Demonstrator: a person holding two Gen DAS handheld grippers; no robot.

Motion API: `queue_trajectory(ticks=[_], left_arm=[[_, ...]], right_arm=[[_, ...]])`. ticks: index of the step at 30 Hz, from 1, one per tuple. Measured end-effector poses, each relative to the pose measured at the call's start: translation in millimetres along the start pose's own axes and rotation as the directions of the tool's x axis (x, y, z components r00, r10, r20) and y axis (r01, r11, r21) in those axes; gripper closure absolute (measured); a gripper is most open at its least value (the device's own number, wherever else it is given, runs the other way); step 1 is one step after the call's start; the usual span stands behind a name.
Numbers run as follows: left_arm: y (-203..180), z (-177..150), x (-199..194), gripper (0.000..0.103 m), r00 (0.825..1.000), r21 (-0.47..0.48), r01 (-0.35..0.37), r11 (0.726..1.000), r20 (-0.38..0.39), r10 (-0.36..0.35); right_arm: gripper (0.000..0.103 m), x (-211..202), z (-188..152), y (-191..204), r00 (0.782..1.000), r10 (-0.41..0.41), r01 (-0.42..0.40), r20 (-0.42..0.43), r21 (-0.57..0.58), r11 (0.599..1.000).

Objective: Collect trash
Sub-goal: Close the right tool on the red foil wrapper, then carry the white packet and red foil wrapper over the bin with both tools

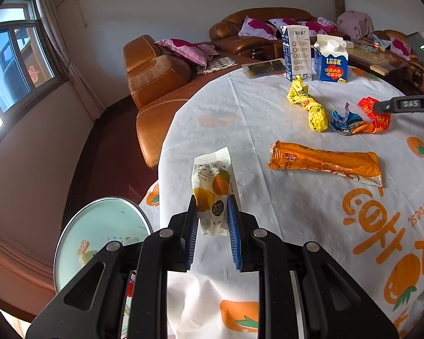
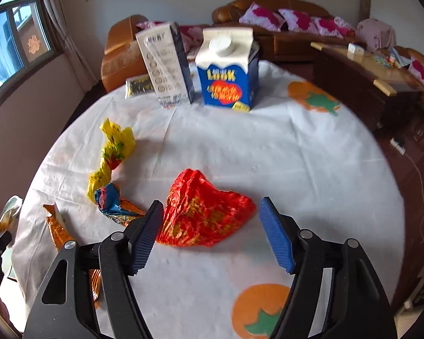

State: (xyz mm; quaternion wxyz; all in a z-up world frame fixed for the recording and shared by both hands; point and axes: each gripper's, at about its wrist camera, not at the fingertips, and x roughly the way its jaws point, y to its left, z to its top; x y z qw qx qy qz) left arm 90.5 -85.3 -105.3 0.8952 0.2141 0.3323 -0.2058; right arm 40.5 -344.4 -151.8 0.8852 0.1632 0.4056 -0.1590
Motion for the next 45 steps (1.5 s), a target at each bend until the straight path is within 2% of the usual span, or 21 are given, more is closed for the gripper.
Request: queue_trajectory(ticks=[1, 3, 4, 6, 11, 19, 25, 28, 36, 45], left_arm=[[2.5, -0.3, -1.9, 0.083, 1.000, -0.004, 0.000, 1.000, 0.002, 0.000], [6.6, -1.2, -4.5, 0.083, 1.000, -0.011, -0.005, 1.000, 0.005, 0.005], [9.5, -1.4, -5.5, 0.083, 1.000, -0.015, -0.007, 1.000, 0.007, 0.007], [13.8, -2.2, -5.9, 0.083, 1.000, -0.023, -0.009, 1.000, 0.007, 0.010], [20.8, -4.4, -8.3, 0.083, 1.000, -0.036, -0.015, 0.999, 0.008, 0.015], [31.3, -1.1, -27.2, 0.083, 0.998, -0.044, -0.038, 0.998, 0.039, 0.039], [44.3, -1.1, -42.6, 0.083, 0.995, -0.061, -0.074, 0.995, 0.063, 0.077], [51.8, -3.9, -48.9, 0.083, 0.993, -0.066, -0.094, 0.993, 0.066, 0.098], [74.9, -18.4, -62.5, 0.083, 0.988, -0.096, -0.141, 0.985, 0.054, 0.146], [105.5, -42.3, -65.1, 0.083, 0.980, -0.136, -0.197, 0.971, 0.008, 0.200]], right_arm=[[0.036, 8.4, -0.4, 0.5, 1.000, 0.007, -0.006, -0.029, 0.008, 1.000], [0.058, 14.6, -3.5, 1.8, 0.999, 0.008, -0.008, -0.041, 0.000, 1.000], [0.061, 15.0, -5.2, 2.2, 0.999, 0.010, -0.010, -0.040, -0.005, 1.000], [0.081, 11.6, -7.0, 1.5, 1.000, 0.017, -0.017, -0.023, -0.009, 1.000], [0.092, 0.9, -10.2, 4.2, 0.999, 0.039, -0.038, 0.009, -0.041, 0.998], [0.093, -36.8, -3.8, 7.2, 0.991, 0.088, -0.084, 0.100, -0.038, 0.996], [0.093, -72.5, 11.5, 12.0, 0.973, 0.125, -0.120, 0.194, -0.033, 0.992], [0.093, -82.9, 18.3, 26.3, 0.963, 0.155, -0.145, 0.220, -0.060, 0.988], [0.093, -75.8, 22.0, 80.8, 0.948, 0.222, -0.191, 0.227, -0.151, 0.970], [0.093, -61.2, 18.5, 146.4, 0.936, 0.290, -0.233, 0.198, -0.264, 0.936]])
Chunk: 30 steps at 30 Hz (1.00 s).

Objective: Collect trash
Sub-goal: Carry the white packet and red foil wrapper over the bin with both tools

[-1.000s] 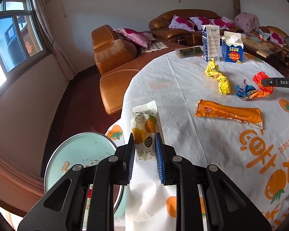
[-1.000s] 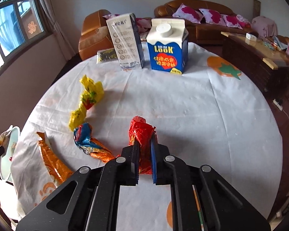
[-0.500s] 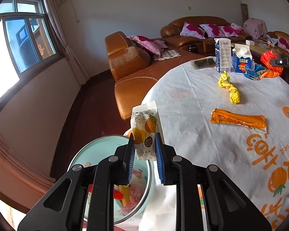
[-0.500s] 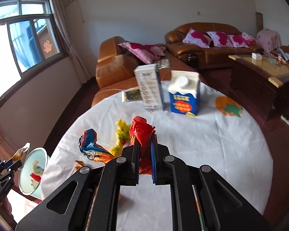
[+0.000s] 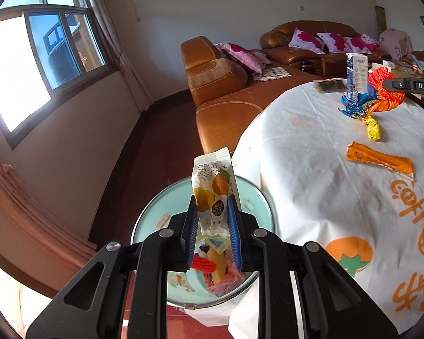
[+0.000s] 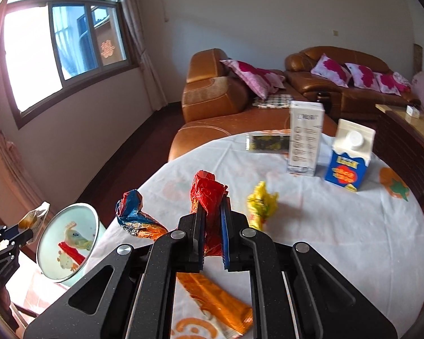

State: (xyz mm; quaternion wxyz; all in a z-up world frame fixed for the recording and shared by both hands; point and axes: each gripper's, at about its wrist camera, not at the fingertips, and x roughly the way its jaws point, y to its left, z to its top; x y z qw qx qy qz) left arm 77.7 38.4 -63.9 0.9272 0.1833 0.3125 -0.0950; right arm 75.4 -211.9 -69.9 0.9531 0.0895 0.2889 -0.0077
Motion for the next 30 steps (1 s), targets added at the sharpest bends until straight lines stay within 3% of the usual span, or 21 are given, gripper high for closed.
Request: queue_trajectory(ticks=[30], left_arm=[[65.1, -43.9, 7.6, 0.083, 0.991, -0.062, -0.114, 0.992, -0.081, 0.109]], right_arm=[[0.093, 62.3, 1.4, 122.7, 0.990, 0.127, -0.135, -0.053, -0.198, 0.971]])
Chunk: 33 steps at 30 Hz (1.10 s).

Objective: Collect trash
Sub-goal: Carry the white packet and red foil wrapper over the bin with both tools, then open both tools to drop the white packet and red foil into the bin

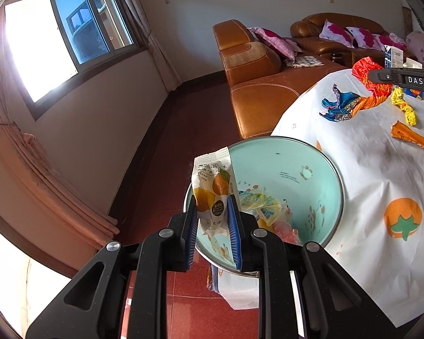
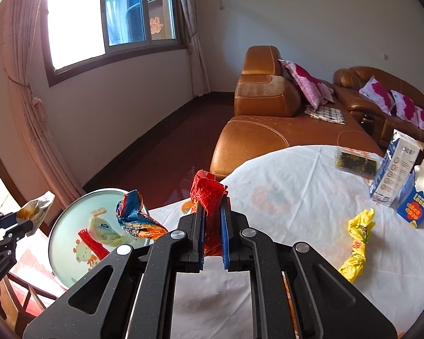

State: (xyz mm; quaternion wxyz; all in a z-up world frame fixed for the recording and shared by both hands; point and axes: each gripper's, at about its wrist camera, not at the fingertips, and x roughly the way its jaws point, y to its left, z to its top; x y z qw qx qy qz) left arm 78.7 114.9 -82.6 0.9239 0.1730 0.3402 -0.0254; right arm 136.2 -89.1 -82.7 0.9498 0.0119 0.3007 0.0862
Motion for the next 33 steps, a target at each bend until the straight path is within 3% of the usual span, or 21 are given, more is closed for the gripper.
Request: queue_trajectory(ticks=[21, 33], left_arm=[[12.0, 0.6, 7.0, 0.083, 0.997, 0.007, -0.073, 0.997, -0.009, 0.073], [8.4, 0.7, 6.8, 0.083, 0.998, 0.013, -0.062, 0.998, -0.005, 0.062]], right_arm=[[0.093, 22.9, -1.6, 48.7, 0.999, 0.039, -0.043, -0.036, -0.113, 0.993], [0.093, 26.0, -2.6, 56.6, 0.998, 0.050, -0.055, -0.041, -0.129, 0.990]])
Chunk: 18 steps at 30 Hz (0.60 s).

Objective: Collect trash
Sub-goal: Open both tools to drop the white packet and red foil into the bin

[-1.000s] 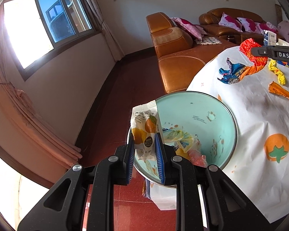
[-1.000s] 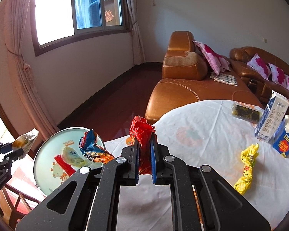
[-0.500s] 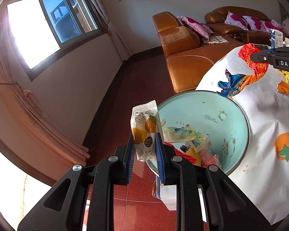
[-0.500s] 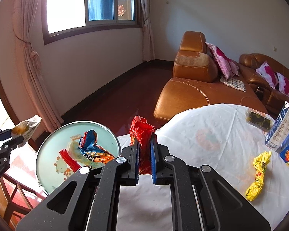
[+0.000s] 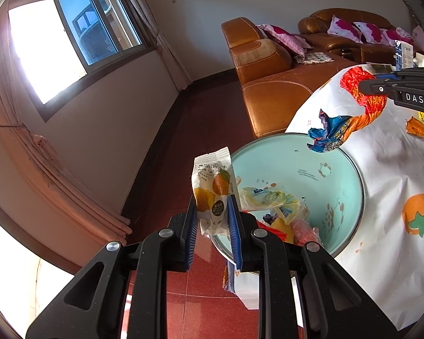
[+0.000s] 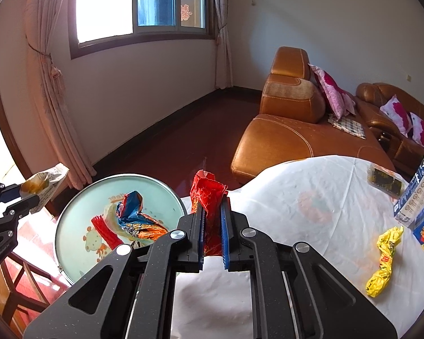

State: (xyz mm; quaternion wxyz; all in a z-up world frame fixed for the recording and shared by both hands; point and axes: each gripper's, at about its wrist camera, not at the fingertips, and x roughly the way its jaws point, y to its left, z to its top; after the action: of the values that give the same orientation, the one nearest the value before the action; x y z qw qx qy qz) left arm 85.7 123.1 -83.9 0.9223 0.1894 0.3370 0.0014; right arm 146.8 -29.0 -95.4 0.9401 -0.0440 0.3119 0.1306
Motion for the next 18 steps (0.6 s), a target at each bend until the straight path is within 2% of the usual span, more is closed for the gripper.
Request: queue_trajectory(ticks=[6, 7, 8, 10, 11, 15, 18], left_arm=[[-0.8, 0.3, 0.3, 0.081, 1.000, -0.004, 0.007, 1.000, 0.002, -0.007], [-1.5, 0.4, 0.2, 0.077, 1.000, -0.006, 0.007, 1.000, 0.005, -0.007], [-1.7, 0.6, 0.0, 0.074, 1.000, -0.011, 0.005, 1.000, 0.010, -0.005], [-1.2, 0.3, -1.1, 0.054, 1.000, -0.024, 0.004, 1.000, 0.019, -0.004], [-1.8, 0.1, -1.5, 0.054, 1.000, -0.026, 0.009, 1.000, 0.023, -0.008], [-7.6, -0.2, -1.1, 0.053, 0.999, -0.022, 0.026, 0.999, 0.025, -0.026], [-10.6, -0.5, -0.6, 0.049, 0.999, -0.022, 0.029, 0.999, 0.025, -0.029]], right_arm=[[0.092, 2.1, -0.7, 3.8, 1.000, 0.013, -0.013, -0.003, -0.004, 1.000], [0.092, 2.8, -0.6, 4.6, 1.000, 0.020, -0.020, -0.005, -0.005, 1.000], [0.088, 3.8, -1.0, 6.3, 0.999, 0.034, -0.034, -0.006, -0.006, 0.999], [0.073, 5.4, -1.5, 8.7, 0.998, 0.064, -0.064, -0.006, -0.006, 0.998], [0.061, 5.4, -2.3, 9.2, 0.997, 0.071, -0.071, -0.001, -0.002, 0.997], [0.060, 8.2, -5.6, 10.9, 0.997, 0.074, -0.075, -0.013, -0.001, 0.997], [0.054, 7.9, -8.2, 6.7, 0.997, 0.072, -0.072, -0.015, 0.017, 0.997]])
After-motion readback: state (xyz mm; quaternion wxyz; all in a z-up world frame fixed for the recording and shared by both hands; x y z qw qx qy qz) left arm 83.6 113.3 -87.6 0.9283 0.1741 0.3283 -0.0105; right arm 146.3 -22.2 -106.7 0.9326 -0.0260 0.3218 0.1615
